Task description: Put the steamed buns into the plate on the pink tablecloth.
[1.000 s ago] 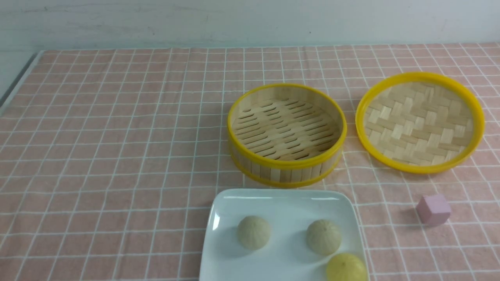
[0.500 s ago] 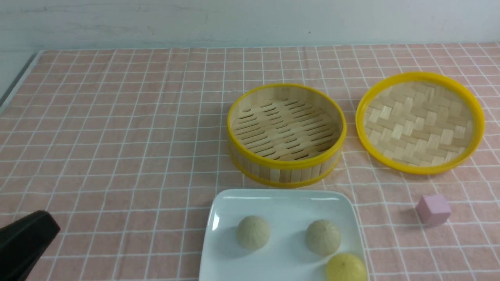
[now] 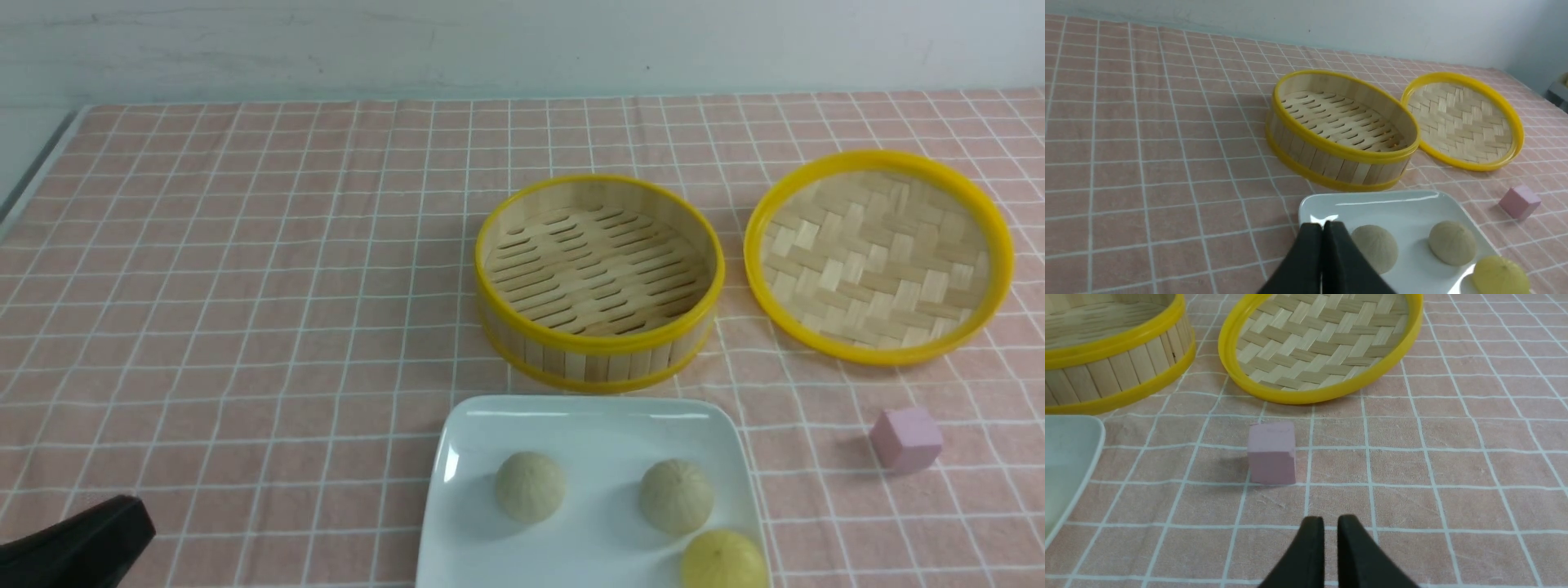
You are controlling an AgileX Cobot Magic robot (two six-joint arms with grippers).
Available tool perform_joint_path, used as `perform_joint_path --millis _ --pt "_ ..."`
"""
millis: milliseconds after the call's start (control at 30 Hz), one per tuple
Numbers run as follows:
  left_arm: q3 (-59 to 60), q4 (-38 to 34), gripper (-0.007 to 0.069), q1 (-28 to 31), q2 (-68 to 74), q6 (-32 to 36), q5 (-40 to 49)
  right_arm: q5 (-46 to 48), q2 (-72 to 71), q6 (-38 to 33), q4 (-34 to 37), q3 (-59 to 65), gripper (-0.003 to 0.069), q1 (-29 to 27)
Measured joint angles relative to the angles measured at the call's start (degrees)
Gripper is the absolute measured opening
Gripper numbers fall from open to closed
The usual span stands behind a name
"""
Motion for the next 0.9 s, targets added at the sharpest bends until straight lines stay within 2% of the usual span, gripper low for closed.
perform_joint_path --millis 33,67,167,300,400,500,733,900 --pt "1.46 2.98 0.0028 0.55 0.00 0.06 -0.15 0.00 0.00 0.00 0.00 0.00 0.0080 0.00" --pt "1.66 2.98 0.0028 0.55 0.00 0.06 -0.15 0.00 0.00 0.00 0.00 0.00 0.0080 0.00" --pt "5.03 7.89 0.0033 6.34 0.00 -1.35 -0.30 0.00 0.00 0.00 0.00 0.00 0.0086 0.00" --pt "8.43 7.71 0.0035 15.02 0.00 -1.29 -2.64 0.00 0.00 0.00 0.00 0.00 0.0090 0.00" --pt "12.86 5.74 0.0038 25.21 -0.22 0.06 -6.74 0.00 0.00 0.00 0.00 0.00 0.0096 0.00" --pt "14.89 6.46 0.0041 30.01 -2.99 0.86 -7.11 0.00 0.00 0.00 0.00 0.00 0.0099 0.00" --pt "16.89 8.41 0.0043 30.98 -7.27 0.91 -4.83 0.00 0.00 0.00 0.00 0.00 0.0106 0.00" --pt "16.96 7.55 0.0044 28.60 -7.91 0.91 -3.21 0.00 0.00 0.00 0.00 0.00 0.0106 0.00"
